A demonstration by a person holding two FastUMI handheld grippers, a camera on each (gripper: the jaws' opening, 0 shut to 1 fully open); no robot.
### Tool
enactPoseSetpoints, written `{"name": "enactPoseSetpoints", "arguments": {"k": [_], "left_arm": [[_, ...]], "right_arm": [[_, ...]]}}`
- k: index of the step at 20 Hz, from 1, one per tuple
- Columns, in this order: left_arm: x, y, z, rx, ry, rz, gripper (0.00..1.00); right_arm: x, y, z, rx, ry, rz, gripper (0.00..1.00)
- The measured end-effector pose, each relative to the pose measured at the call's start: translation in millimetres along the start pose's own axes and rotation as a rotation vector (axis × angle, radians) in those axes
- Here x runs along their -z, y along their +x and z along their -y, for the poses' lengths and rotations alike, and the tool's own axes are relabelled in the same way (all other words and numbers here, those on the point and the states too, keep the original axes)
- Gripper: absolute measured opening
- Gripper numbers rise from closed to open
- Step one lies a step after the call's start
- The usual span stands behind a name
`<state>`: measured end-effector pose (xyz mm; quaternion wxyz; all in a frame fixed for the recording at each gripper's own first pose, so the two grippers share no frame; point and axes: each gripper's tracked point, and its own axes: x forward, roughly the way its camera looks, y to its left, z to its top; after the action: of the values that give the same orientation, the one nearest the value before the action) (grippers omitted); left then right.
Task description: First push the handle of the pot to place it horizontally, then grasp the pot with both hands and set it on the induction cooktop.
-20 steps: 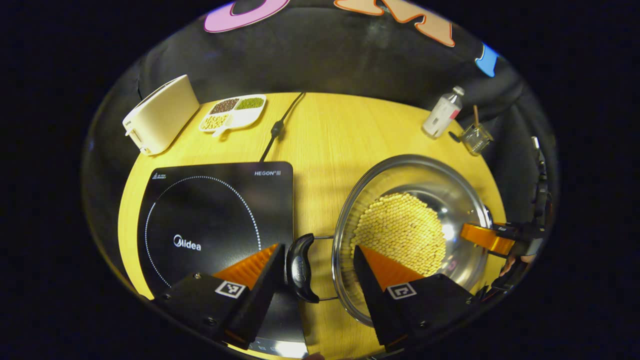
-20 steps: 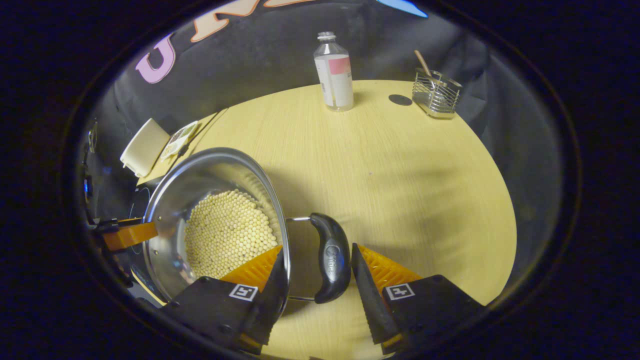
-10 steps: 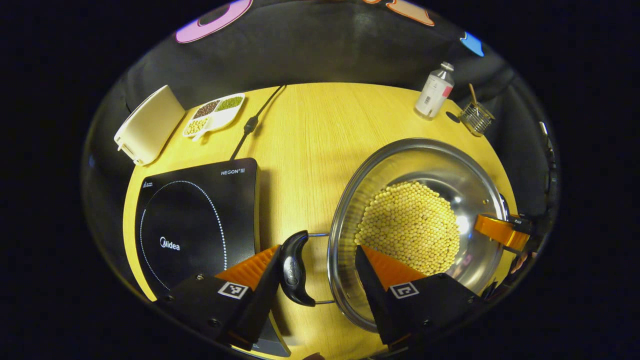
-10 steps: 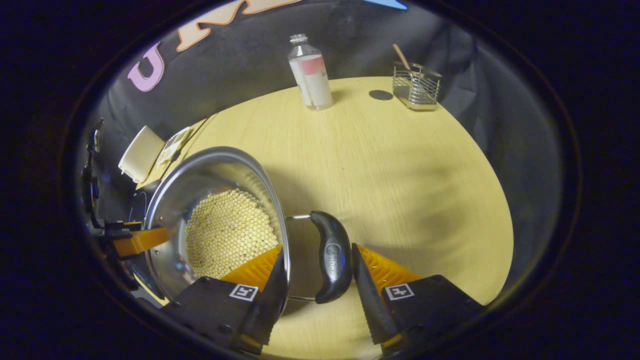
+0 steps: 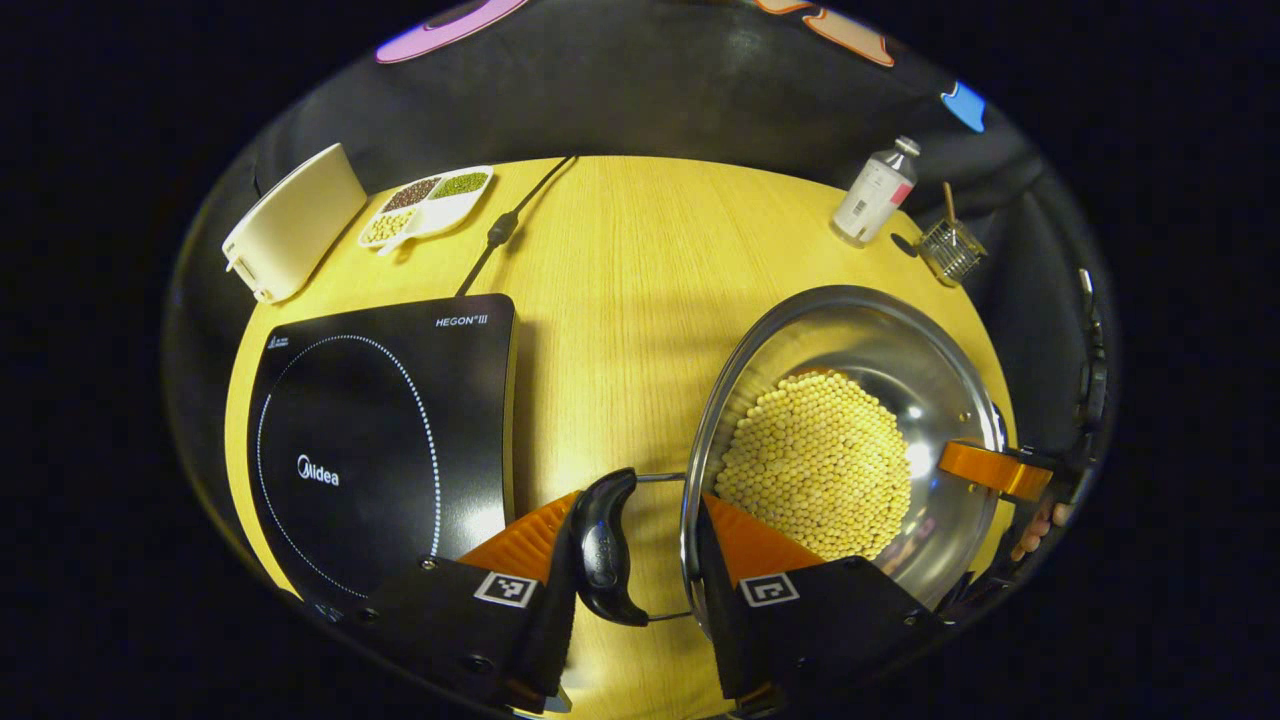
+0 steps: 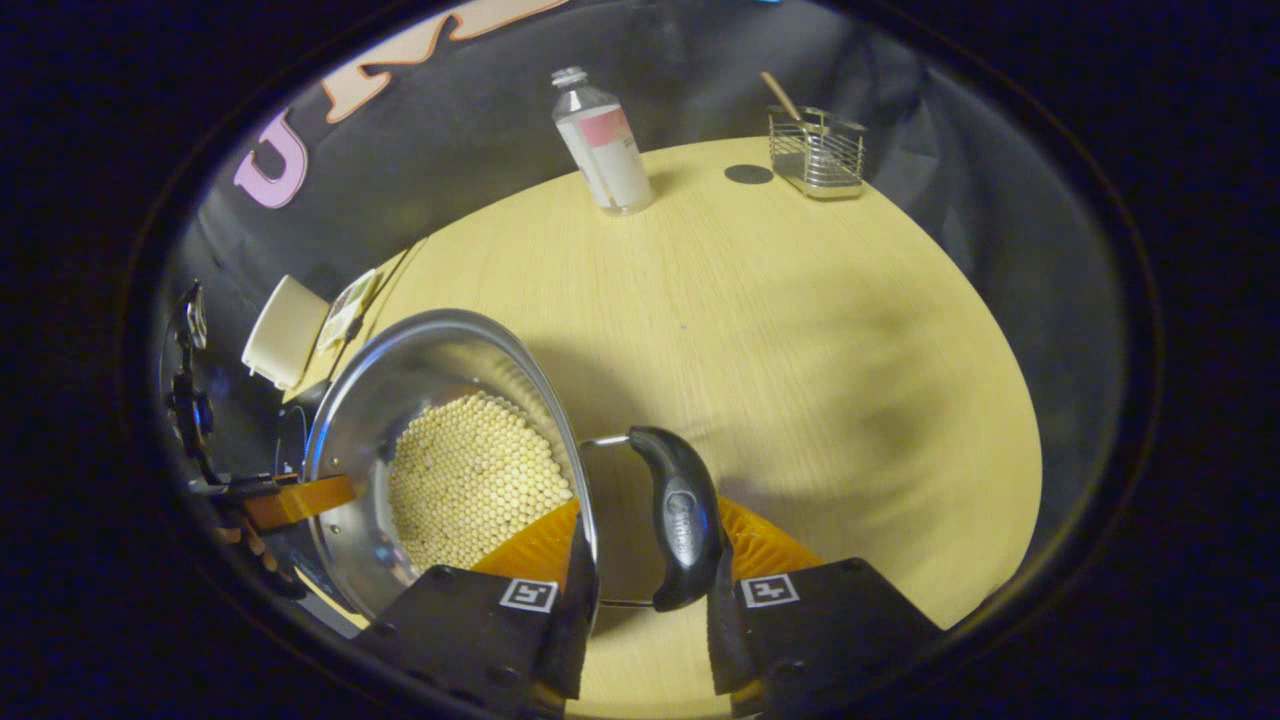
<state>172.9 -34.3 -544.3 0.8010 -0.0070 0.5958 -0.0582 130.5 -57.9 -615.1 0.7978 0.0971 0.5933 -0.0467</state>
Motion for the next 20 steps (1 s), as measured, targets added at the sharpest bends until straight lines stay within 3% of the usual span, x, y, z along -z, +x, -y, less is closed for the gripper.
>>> {"name": "enactPoseSetpoints", "arguments": {"k": [2,3,13,20], "left_arm": [[-3.1,-16.4,-3.2,-0.001,0.011,0.027,0.58],[-2.8,-24.6,-5.5,-0.004,0.008,0.028,0.58],[1.2,-107.4,-79.0,-0.046,-0.031,0.078,0.57],[-1.8,-122.5,-152.0,-0.001,-0.032,0.090,0.56]], "right_arm": [[-0.2,-17.3,-6.0,-0.009,-0.003,0.023,0.45],[1.3,-25.8,-11.2,-0.014,0.000,0.025,0.52],[16.8,-66.7,-104.6,-0.110,-0.012,0.032,0.51],[32.0,-75.7,-182.3,-0.074,-0.024,0.052,0.51]]}}
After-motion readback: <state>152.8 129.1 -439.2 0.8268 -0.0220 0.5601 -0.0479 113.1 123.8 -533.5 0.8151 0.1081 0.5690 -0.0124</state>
